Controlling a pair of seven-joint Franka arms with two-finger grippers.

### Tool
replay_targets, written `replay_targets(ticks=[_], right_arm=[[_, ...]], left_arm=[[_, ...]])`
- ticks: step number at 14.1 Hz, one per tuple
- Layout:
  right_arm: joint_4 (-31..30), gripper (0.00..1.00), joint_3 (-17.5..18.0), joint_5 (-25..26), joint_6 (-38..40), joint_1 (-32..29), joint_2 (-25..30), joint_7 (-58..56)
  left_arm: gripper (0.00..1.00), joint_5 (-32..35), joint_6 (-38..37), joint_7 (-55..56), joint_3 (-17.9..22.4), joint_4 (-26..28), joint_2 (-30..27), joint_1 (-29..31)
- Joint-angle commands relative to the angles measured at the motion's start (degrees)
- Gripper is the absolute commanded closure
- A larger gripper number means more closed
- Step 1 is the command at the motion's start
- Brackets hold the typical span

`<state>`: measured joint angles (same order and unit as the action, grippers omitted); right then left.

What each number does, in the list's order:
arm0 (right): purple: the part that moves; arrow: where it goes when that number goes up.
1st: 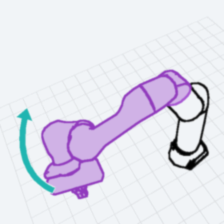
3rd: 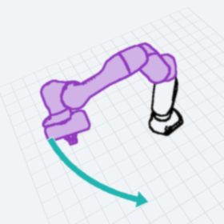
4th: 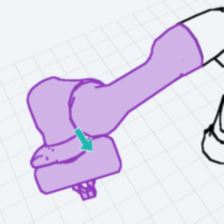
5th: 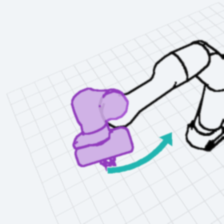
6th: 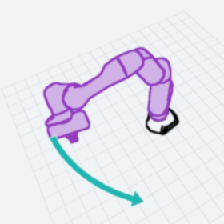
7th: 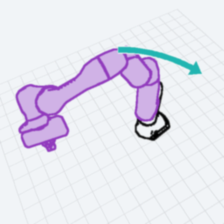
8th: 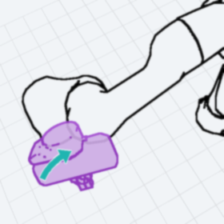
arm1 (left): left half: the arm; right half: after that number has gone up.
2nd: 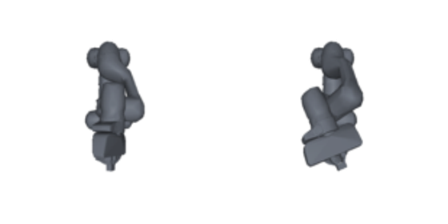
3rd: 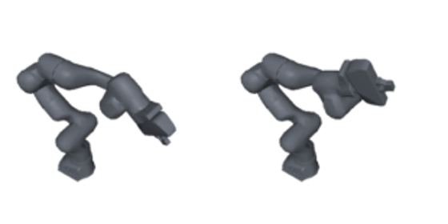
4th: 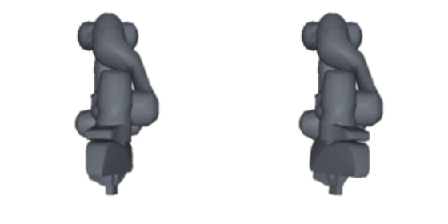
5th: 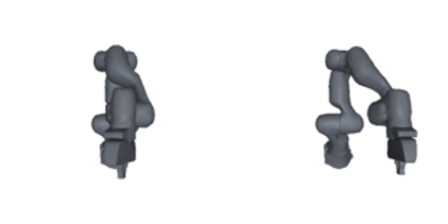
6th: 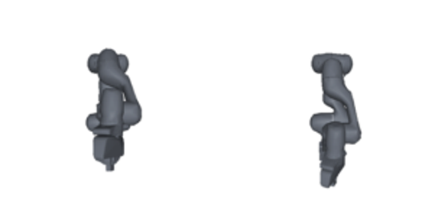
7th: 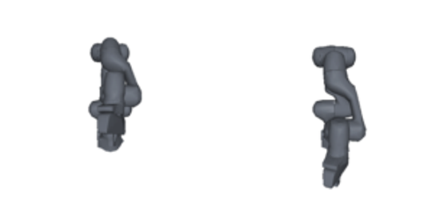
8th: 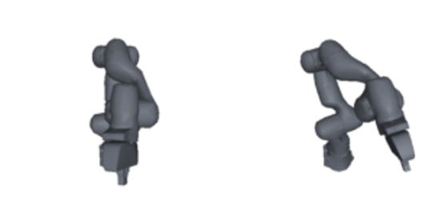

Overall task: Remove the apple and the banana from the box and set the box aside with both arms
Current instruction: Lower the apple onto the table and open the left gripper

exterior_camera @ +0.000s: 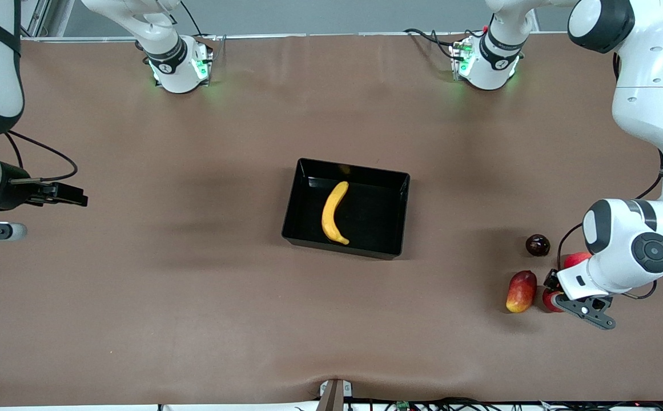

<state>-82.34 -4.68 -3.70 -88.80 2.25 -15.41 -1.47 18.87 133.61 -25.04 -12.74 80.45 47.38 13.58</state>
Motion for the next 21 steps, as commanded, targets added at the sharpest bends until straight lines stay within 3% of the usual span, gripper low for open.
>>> replay_targets(ticks=[1, 2, 7, 13, 18, 21], right_arm=[[-1.41, 0.0, -0.06, -3.14, 1.34, -0.14, 0.11, 0.42], [-1.5, 0.0, -0.15, -4.54, 2.31, -0.49, 0.11, 0.42], [-1.94, 0.0, -0.15, -6.75, 4.08, -0.49, 0.03, 0.68], [-3.0, 0.0, -0.15, -6.76, 4.87, -0.05, 0.03, 0.86], [-3.26, 0.0, -0.15, -6.93, 4.78, 1.18, 0.03, 0.95], [-3.35, 0.0, -0.15, -6.93, 4.78, 2.32, 0.03, 1.99]], left_arm=[[0.36, 1.26, 0.51, 0.16, 0.61, -1.27, 1.05, -0.49], [0.0, 1.09, 0.51, 0.16, 0.61, -1.27, 0.96, -0.4], [0.0, 0.47, -5.26, 0.34, -0.61, -1.18, -4.39, -0.48], [0.0, 0.56, -22.05, 17.62, -12.72, 0.05, -13.01, -0.05], [0.0, 0.82, -23.13, 39.32, -25.99, 5.84, -15.04, -0.04], [0.0, 1.0, -22.43, 48.57, -28.74, 6.64, -14.34, -4.85]])
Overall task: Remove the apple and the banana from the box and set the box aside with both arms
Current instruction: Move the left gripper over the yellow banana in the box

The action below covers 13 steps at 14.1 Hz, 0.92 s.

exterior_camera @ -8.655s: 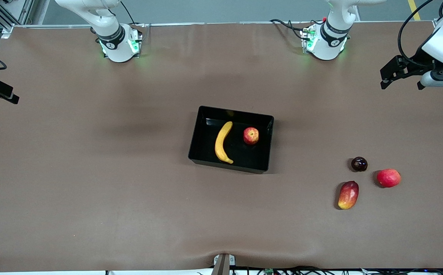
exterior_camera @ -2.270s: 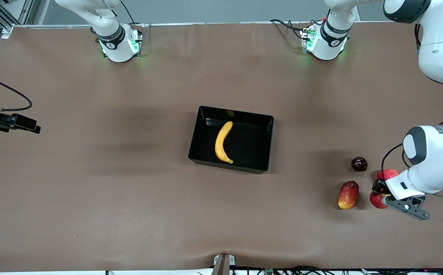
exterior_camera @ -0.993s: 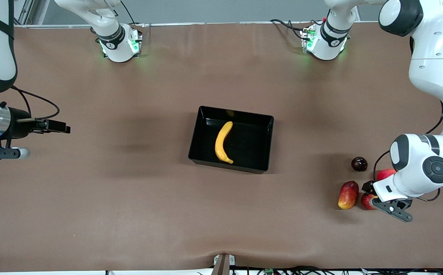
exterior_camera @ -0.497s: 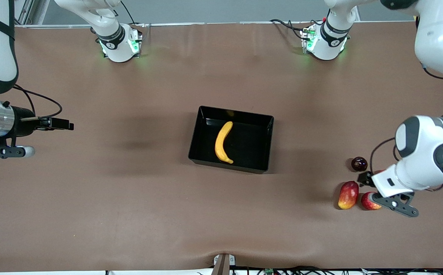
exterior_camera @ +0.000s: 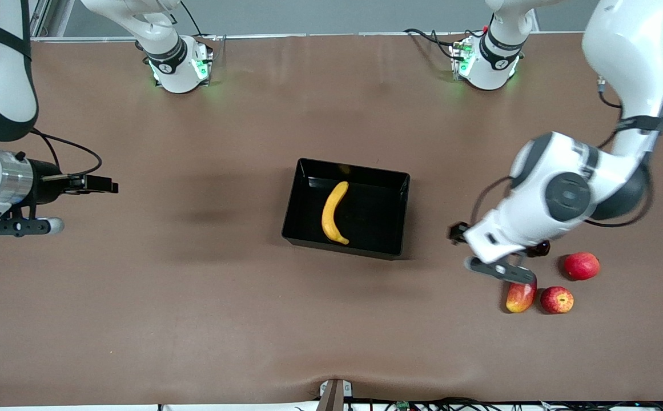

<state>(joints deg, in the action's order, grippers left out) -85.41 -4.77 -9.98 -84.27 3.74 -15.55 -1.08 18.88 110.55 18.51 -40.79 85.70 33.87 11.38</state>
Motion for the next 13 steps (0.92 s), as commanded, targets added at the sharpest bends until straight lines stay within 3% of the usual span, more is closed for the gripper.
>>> replay_targets(ticks=[1, 7, 13], right_arm=[[-0.28, 0.0, -0.06, -0.65, 0.33, 1.35, 0.25, 2.56], [-1.59, 0.0, -0.06, -0.74, 0.33, 3.11, 0.25, 5.03], [-4.58, 0.0, -0.06, -1.35, -0.19, 3.64, 0.34, 5.03]], left_arm=[[0.0, 1.6, 0.9, 8.18, -0.61, 1.4, 0.22, -5.81], [0.0, 9.68, 12.91, 25.77, 0.0, 1.23, 7.87, -18.04], [0.0, 13.29, 22.77, 35.28, 9.66, 0.44, 12.97, -31.49]])
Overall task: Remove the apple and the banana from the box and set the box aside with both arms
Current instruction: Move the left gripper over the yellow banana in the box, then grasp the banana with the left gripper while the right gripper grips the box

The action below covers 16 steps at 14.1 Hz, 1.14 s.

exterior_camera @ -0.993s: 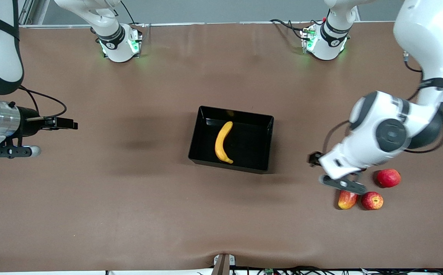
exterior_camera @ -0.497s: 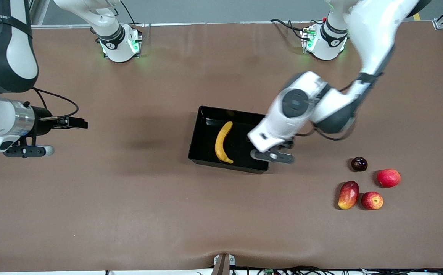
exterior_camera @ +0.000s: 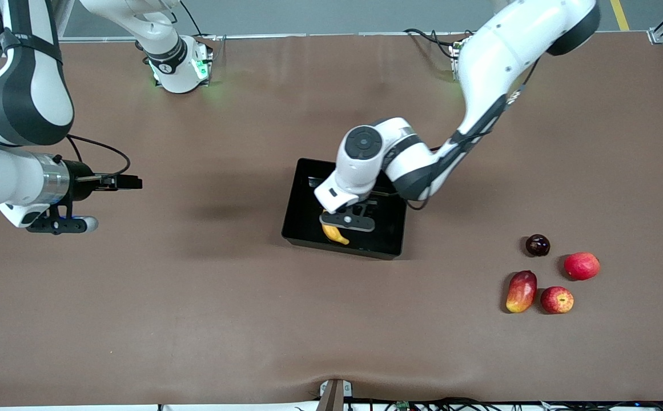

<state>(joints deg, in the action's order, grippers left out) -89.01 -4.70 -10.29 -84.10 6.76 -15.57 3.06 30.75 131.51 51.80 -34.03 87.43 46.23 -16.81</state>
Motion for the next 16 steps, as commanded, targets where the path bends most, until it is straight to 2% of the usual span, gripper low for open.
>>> replay_targets(ticks=[1, 4, 9, 10, 12, 13, 14, 15, 16], right_arm=[[-1.68, 0.0, -0.14, -1.66, -0.45, 0.8, 0.37, 0.9], [-5.19, 0.0, -0.14, -2.46, -2.72, 0.98, 0.81, 0.9], [-11.09, 0.0, -0.14, -2.46, -8.44, 3.17, 2.21, 0.98], [-11.53, 0.0, -0.14, -2.46, -9.06, 3.7, 2.3, 1.68], [-11.62, 0.0, -0.14, -2.55, -9.85, 5.36, 2.3, 4.4], [-11.71, 0.0, -0.05, -2.55, -10.72, 6.15, 2.3, 5.98], [-11.71, 0.0, -0.14, -2.55, -11.43, 7.38, 2.22, 7.65], [-11.8, 0.0, -0.14, -2.55, -12.13, 7.91, 2.04, 8.62], [-12.58, 0.0, -0.14, -2.55, -13.1, 9.05, 2.04, 9.41]], left_arm=[[0.0, 1.33, 2.86, 1.99, 4.05, -1.29, 1.49, -4.45], [0.0, 1.5, 6.29, 1.99, 4.68, -1.29, 3.6, -6.04], [0.0, 1.5, 7.71, 1.81, 7.66, -1.29, 4.75, -8.85], [0.06, 1.5, 7.71, 1.73, 8.36, -1.29, 4.92, -9.38], [0.24, 1.5, 7.79, 1.55, 9.16, -1.38, 5.27, -10.17], [0.44, 1.5, 7.79, 1.2, 9.25, -1.38, 5.19, -10.17], [0.85, 1.33, 7.79, 1.72, 9.16, -1.38, 5.19, -10.17], [1.0, 1.24, 7.79, 1.81, 9.16, -1.38, 5.01, -10.17], [1.0, 1.24, 7.79, 1.9, 9.16, -1.38, 4.66, -10.09]])
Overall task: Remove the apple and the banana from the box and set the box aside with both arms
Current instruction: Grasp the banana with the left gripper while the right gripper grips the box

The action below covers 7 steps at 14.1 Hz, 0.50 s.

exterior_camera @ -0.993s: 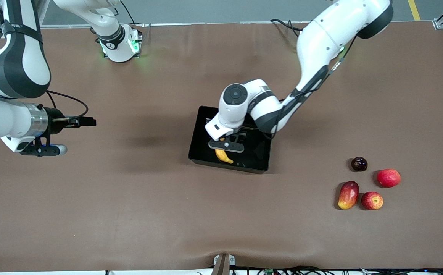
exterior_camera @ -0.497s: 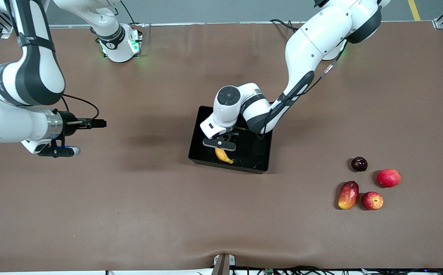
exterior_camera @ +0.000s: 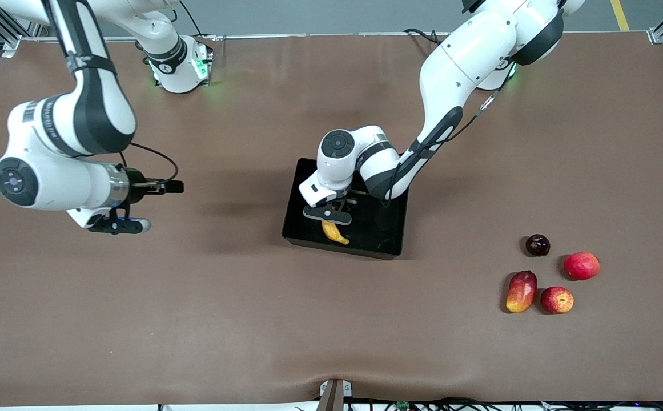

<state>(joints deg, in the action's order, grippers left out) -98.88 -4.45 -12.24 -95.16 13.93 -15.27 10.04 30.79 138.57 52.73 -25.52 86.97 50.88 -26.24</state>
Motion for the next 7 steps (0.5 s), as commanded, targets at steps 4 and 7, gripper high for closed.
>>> replay_targets(ticks=[4, 7], right_arm=[[-8.42, 0.0, -0.38, -4.71, -9.15, 5.57, 2.53, 4.91], [-10.19, 0.0, -0.38, -5.43, -13.37, 8.91, 2.36, 7.79]], left_arm=[[1.0, 0.67, -3.02, 0.89, 0.39, -3.99, -1.66, -0.57], [1.0, 0.76, -5.33, 0.89, 0.03, -4.09, -3.76, -0.39]])
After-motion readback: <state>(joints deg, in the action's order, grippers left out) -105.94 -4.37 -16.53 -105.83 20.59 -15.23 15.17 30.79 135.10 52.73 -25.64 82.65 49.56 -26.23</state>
